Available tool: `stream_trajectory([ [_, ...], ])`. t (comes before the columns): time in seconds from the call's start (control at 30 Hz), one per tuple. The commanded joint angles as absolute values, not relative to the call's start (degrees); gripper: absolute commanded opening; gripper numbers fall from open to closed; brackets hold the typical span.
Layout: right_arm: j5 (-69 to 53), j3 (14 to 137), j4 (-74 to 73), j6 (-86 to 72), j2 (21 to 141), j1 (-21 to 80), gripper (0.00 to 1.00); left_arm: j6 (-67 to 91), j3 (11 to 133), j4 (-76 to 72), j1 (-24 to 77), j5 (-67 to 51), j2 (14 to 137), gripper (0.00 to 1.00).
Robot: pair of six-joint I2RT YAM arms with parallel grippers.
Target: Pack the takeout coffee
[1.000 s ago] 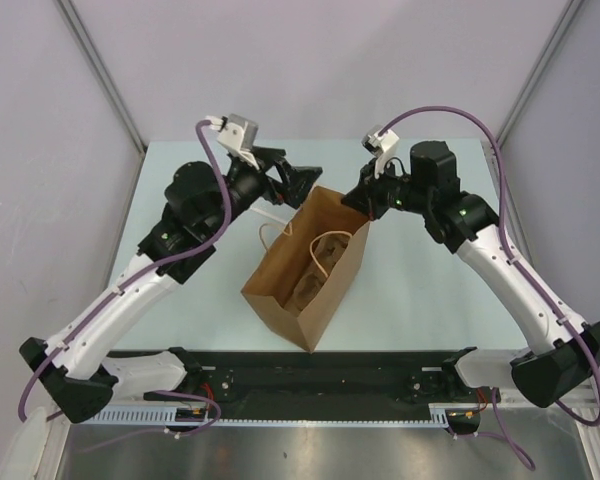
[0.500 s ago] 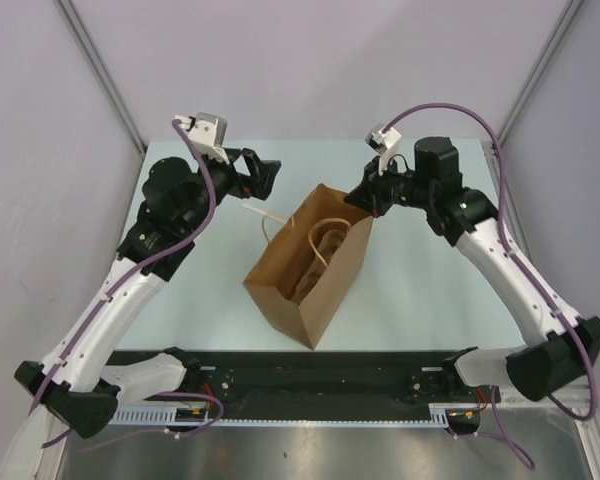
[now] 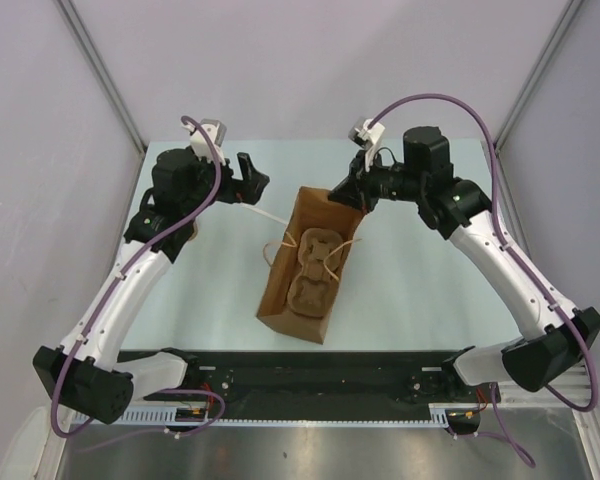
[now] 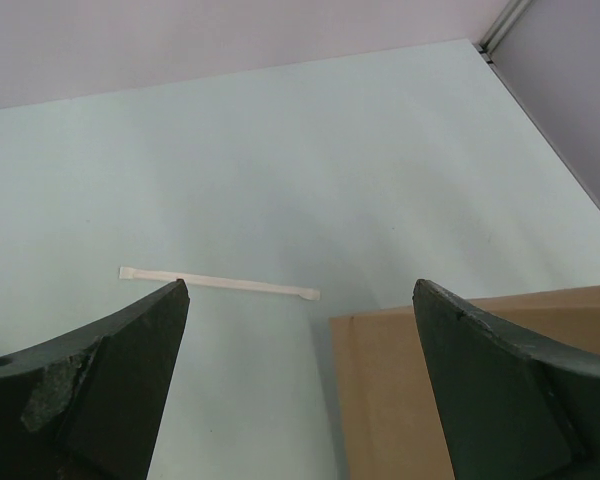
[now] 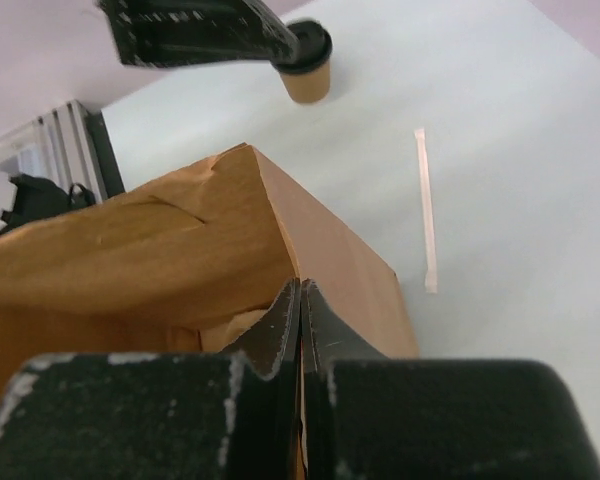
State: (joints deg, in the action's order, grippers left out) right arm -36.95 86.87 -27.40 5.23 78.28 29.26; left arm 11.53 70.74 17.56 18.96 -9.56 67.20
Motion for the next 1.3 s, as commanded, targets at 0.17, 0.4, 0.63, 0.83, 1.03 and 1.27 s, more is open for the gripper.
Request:
stream_trajectory([
  [0.17,-34.37,91.22,-36.55,10.02,83.58,30.22,0.0,11.25,73.3,19.51,17.67,-12.13,70.13,1.0],
  [0.4,-31.99,84.91,-30.5,7.83,80.07,28.04,0.0,8.36,76.55,27.92,12.06,-13.35,73.03,1.0],
  [0.63,-31.12,83.5,-29.88,5.54,77.7,25.23,0.0,-1.74,86.65,44.46,2.3,-6.5,84.1,1.0],
  [0.83,-30.59,82.35,-29.88,5.19,76.82,24.79,0.0,-7.29,92.72,50.09,-6.24,-6.51,92.8,1.0],
  [1.03,-29.8,82.18,-29.53,4.83,76.82,24.7,0.0,-7.65,95.18,52.38,-10.1,-5.1,99.22,0.99],
  [1.27,-29.01,81.91,-29.18,4.75,76.99,24.61,0.0,-7.82,95.62,52.03,-11.78,-5.71,103.35,1.0],
])
